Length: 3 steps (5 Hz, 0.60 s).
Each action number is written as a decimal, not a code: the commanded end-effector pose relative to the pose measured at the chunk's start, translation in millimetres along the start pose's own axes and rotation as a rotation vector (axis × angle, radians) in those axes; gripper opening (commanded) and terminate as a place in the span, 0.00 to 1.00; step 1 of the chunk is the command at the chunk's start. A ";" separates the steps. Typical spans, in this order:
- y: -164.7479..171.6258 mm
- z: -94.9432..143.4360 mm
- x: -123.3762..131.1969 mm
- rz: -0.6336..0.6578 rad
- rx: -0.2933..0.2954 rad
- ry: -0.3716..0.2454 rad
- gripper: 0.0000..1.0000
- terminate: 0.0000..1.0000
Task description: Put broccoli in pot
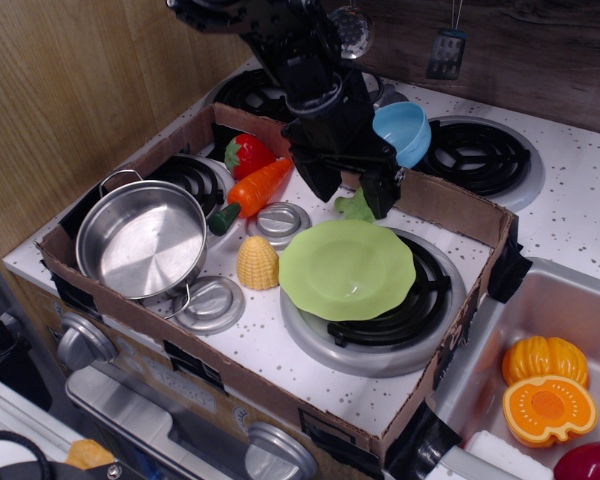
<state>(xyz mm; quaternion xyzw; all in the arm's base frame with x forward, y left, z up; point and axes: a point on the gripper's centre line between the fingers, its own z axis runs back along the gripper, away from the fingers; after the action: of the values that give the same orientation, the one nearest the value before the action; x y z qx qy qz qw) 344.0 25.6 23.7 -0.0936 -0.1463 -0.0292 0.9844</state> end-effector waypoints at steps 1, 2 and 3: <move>-2.5 -6.8 23.1 -0.024 -0.012 -0.034 1.00 0.00; -1.2 -12.1 26.2 -0.029 -0.022 -0.037 1.00 0.00; -1.8 -12.1 24.9 -0.037 -0.010 -0.042 0.00 0.00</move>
<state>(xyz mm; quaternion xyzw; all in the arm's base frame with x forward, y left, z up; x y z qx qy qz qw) 363.5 23.3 7.5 -0.1032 -0.1506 -0.0364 0.9825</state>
